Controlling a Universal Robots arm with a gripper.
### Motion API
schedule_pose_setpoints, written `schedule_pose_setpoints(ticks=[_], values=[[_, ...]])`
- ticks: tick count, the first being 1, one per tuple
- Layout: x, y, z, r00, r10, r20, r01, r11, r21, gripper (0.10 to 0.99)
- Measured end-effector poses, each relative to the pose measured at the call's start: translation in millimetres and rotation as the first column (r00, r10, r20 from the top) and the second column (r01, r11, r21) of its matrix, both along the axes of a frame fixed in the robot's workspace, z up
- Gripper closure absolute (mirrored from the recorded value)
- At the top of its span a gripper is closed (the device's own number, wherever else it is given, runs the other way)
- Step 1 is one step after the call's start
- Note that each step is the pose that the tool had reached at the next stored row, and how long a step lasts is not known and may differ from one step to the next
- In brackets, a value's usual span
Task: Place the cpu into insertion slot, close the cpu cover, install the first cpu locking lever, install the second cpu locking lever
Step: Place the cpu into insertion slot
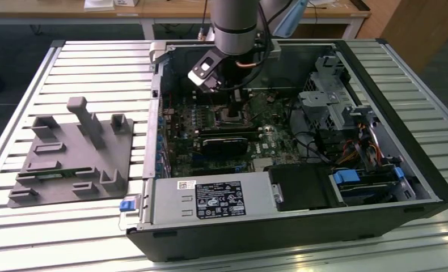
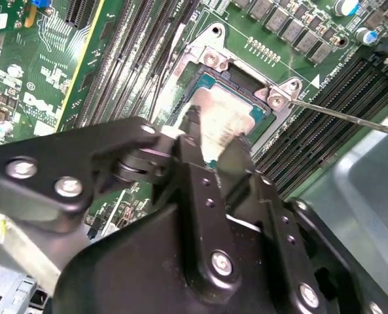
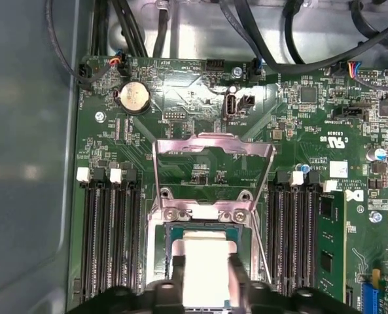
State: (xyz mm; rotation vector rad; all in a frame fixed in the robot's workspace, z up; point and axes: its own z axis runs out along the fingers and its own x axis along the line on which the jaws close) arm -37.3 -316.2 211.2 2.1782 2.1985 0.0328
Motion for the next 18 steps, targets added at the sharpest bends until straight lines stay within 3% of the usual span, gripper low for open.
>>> schedule_pose_setpoints(ticks=[3,5,8,18], values=[[2.2,0.0,0.8,0.9999,0.000,-0.0103,0.000,1.0000,0.000,0.788],[3.4,0.0,1.1,0.9999,0.000,-0.0141,0.000,1.0000,0.000,0.906],[4.7,0.0,1.5,0.9999,0.000,-0.0168,0.000,1.0000,0.000,0.980],[5.8,0.0,6.3,0.9998,0.000,-0.0210,0.000,1.0000,0.000,0.980]])
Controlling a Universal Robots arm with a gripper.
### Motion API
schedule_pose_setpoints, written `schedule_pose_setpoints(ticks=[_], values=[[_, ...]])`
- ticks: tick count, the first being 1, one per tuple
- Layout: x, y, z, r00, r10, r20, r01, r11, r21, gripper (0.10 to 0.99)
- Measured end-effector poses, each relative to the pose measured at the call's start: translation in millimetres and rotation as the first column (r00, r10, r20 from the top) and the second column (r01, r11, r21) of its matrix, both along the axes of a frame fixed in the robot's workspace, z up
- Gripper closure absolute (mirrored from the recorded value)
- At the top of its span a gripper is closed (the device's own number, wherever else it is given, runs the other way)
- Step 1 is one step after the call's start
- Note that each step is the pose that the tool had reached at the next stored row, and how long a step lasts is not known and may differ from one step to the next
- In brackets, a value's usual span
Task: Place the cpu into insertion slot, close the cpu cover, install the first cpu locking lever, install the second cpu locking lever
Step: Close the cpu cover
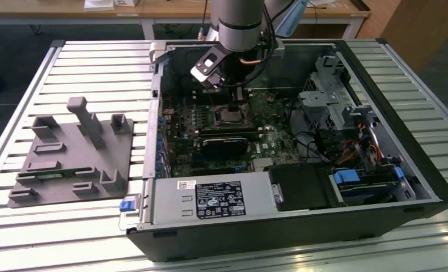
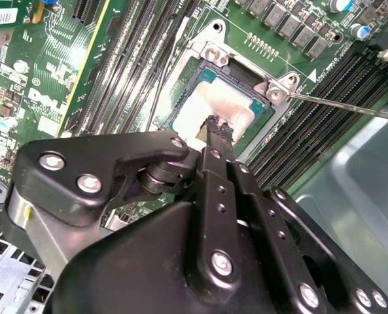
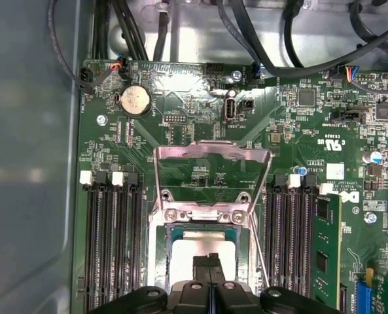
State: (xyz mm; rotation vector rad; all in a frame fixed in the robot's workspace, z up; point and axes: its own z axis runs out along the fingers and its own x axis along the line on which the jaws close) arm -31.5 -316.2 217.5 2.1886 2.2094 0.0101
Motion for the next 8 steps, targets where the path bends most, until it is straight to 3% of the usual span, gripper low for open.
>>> schedule_pose_setpoints(ticks=[8], values=[[0.3,0.0,9.0,1.0000,0.000,-0.0065,0.000,1.0000,0.000,0.980]])
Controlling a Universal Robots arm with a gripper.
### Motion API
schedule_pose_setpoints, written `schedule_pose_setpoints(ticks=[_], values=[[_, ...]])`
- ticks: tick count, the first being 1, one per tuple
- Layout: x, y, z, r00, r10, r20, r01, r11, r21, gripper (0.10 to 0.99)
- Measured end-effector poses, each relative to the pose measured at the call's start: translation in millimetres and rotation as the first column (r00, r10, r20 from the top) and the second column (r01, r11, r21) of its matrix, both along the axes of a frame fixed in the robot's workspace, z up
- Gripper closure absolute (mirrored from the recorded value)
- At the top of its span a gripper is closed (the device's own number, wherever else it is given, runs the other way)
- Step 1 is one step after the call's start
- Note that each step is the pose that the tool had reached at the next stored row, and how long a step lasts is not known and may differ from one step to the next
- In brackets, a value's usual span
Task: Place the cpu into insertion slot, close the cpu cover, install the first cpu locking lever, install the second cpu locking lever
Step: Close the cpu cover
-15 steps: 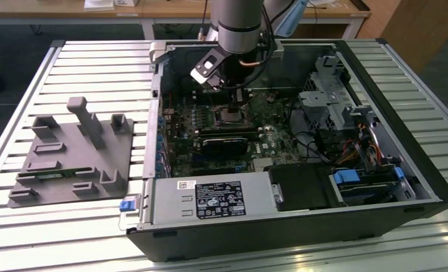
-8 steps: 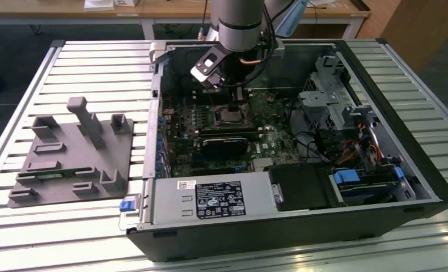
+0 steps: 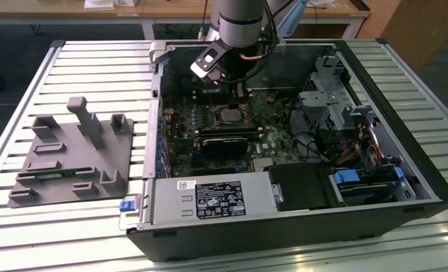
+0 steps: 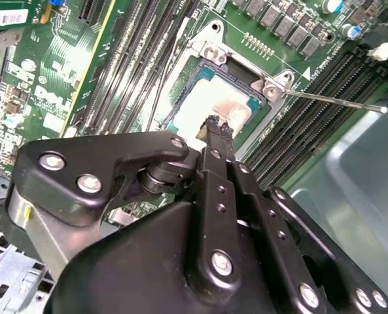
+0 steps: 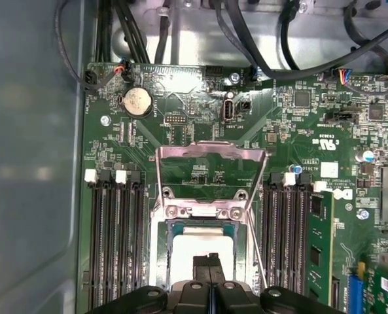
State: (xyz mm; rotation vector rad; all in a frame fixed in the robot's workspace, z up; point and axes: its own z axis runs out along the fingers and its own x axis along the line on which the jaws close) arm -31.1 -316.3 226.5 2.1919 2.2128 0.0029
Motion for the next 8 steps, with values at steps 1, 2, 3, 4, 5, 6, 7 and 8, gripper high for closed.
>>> schedule_pose_setpoints(ticks=[1,2,3,4,5,6,7,8], values=[[0.1,0.0,1.6,1.0000,0.000,-0.0012,0.000,1.0000,0.000,0.980],[0.2,0.0,3.1,1.0000,0.000,-0.0020,0.000,1.0000,0.000,0.980],[0.1,0.0,4.5,1.0000,0.000,-0.0024,0.000,1.0000,0.000,0.980],[0.1,0.0,6.2,1.0000,0.000,-0.0027,0.000,1.0000,0.000,0.980],[0.2,0.0,8.0,1.0000,0.000,-0.0033,0.000,1.0000,0.000,0.980],[0.2,0.1,9.8,1.0000,0.000,-0.0038,0.000,1.0000,0.000,0.980],[0.2,0.0,12.2,1.0000,0.000,-0.0045,0.000,1.0000,0.000,0.980],[0.2,0.0,15.1,1.0000,0.000,-0.0054,0.000,1.0000,0.000,0.980]])
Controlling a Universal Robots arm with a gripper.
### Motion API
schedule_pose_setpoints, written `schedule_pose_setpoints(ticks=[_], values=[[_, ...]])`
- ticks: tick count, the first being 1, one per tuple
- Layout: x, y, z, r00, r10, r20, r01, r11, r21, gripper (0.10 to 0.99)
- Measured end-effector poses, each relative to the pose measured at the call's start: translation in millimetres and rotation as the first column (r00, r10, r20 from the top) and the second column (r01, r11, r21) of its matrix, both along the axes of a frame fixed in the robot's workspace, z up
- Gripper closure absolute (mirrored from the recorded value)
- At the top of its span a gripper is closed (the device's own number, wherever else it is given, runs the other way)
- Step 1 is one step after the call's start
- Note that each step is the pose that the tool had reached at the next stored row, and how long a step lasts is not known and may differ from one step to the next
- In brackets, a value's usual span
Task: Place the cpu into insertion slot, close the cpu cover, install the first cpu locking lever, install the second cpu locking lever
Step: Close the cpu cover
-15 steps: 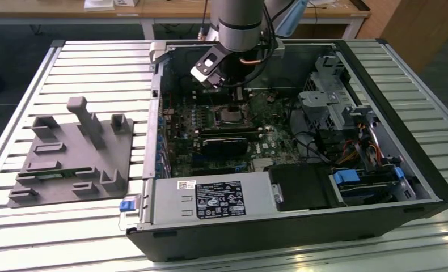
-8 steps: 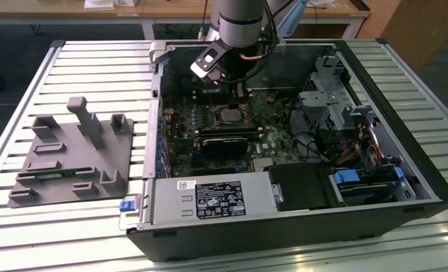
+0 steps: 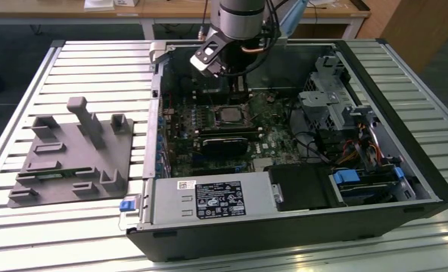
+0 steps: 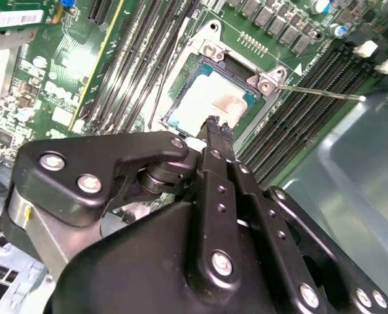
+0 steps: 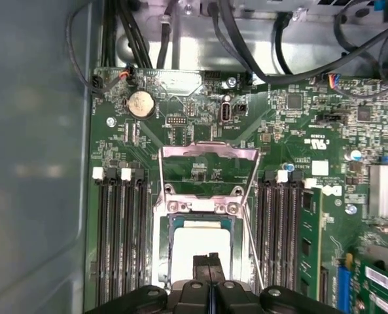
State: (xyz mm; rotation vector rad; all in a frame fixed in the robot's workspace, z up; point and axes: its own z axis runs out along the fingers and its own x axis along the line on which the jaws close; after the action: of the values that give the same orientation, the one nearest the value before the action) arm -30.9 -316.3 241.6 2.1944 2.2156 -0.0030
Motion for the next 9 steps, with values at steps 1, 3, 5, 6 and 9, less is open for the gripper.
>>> schedule_pose_setpoints(ticks=[1,3,5,6,9], values=[[0.0,0.0,3.3,1.0000,0.000,-0.0008,0.000,1.0000,0.000,0.980],[0.0,0.0,11.9,1.0000,0.000,-0.0020,0.000,1.0000,0.000,0.980],[0.1,-0.5,32.8,1.0000,0.000,-0.0030,0.000,1.0000,0.000,0.980],[0.1,-2.3,32.7,1.0000,0.000,-0.0028,0.000,1.0000,0.000,0.980],[0.1,-6.6,32.8,1.0000,0.000,-0.0029,0.000,1.0000,0.000,0.980]])
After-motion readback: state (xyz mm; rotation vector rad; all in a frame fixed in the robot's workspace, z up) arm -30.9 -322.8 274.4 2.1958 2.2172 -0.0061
